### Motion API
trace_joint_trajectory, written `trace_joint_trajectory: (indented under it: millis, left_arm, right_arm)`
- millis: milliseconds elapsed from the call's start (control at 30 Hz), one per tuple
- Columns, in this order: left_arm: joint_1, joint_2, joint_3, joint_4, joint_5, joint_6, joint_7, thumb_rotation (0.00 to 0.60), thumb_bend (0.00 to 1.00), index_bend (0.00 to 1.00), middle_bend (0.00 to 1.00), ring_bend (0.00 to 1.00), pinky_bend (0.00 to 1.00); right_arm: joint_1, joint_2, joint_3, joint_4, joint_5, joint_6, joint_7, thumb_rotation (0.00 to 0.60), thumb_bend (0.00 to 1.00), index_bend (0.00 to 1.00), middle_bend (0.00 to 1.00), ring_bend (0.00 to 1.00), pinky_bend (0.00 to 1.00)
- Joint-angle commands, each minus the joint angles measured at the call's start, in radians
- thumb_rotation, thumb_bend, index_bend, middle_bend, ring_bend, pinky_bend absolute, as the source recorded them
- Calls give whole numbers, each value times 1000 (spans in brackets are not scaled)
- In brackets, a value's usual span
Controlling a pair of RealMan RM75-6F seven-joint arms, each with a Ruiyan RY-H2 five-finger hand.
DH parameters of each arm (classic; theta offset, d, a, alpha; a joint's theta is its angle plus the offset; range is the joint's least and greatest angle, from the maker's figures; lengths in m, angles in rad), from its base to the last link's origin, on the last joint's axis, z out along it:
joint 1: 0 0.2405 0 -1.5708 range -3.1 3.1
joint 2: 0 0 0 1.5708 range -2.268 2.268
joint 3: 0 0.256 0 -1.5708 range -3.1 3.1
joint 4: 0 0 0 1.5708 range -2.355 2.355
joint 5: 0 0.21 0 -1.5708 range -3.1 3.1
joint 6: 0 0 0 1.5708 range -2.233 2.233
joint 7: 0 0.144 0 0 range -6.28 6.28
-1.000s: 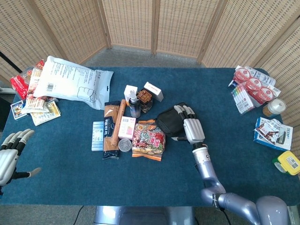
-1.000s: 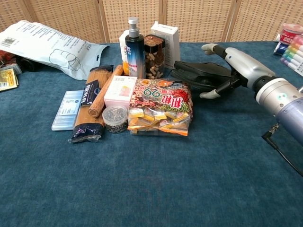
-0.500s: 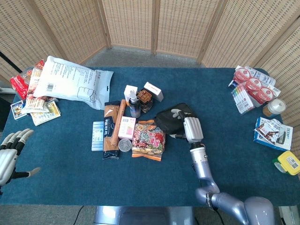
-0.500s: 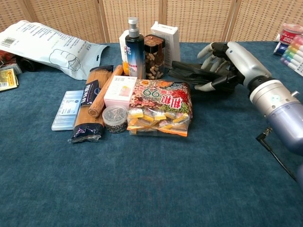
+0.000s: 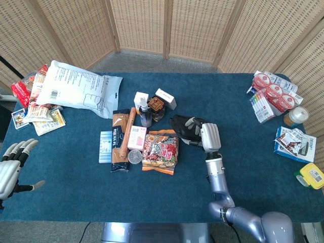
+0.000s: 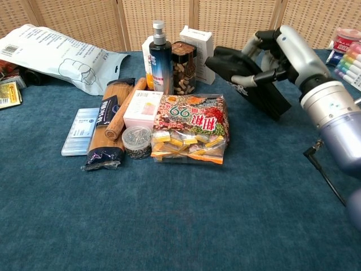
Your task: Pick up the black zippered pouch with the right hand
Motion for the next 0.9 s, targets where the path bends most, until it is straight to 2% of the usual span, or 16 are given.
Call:
trace_joint_trajectory:
  millis: [33,533,900]
  left_arm:
    - [-1,4,1,0,9,2,-12,600,7,0,0,0,0]
    - [8,38,9,12,69,27,-120,600,6,0,0,0,0]
    - [16,54,14,18,97,49,-171,600,5,0,0,0,0]
  right_arm:
    - [-11,60,15,-105,-11,43,-67,600,238,499,725,700,712]
    - [-37,325,80,-630,-60,131,-411,600,238,500,724,700,712]
    - [19,456,188,-957,-45,100,-654,600,237,502,724,700,711]
